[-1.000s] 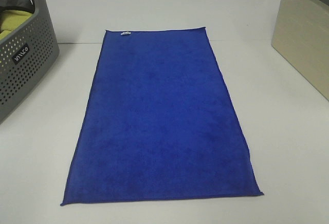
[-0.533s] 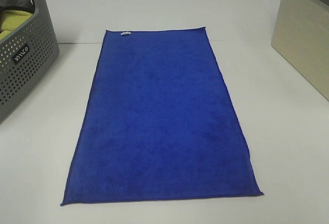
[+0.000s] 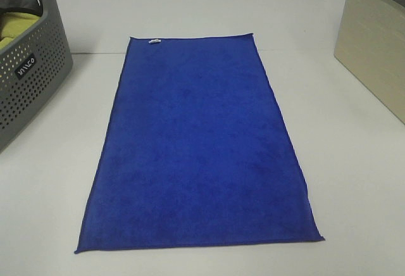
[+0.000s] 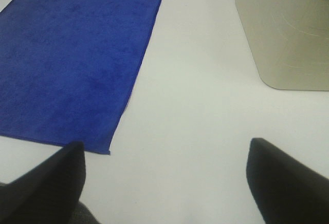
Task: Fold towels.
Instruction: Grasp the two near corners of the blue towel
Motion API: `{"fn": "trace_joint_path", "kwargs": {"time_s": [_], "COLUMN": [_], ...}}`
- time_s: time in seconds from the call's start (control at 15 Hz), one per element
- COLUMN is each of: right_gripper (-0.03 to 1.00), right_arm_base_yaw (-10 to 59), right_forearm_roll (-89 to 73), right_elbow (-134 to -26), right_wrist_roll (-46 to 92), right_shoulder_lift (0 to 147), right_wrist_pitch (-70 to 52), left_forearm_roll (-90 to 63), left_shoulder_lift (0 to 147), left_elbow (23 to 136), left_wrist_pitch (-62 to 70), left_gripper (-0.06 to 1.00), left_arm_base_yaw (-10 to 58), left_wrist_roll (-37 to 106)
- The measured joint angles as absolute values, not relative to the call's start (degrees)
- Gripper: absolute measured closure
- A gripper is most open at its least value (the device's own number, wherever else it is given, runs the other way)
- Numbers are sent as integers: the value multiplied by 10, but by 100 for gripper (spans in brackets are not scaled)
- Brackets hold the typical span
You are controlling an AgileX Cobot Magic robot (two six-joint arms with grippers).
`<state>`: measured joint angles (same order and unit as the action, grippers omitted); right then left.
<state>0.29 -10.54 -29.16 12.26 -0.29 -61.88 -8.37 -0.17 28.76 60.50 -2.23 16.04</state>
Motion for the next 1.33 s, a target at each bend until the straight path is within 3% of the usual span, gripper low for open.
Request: {"fn": "trace_joint_path", "kwargs": {"time_s": [1.33], "right_gripper": [16], "right_arm_base_yaw": [3], "right_forearm_roll": [-105], "right_elbow": [-292], "right_wrist_roll": [123], "right_shoulder_lift": [-3], "right_wrist_pitch": [-619], "left_forearm_roll": [-92], "left_shoulder_lift": [-2], "left_elbow": [288], "left_wrist_pitch": [604], "left_gripper": [29], "left_arm_base_yaw": [-22], "left_wrist_roll": [160]}}
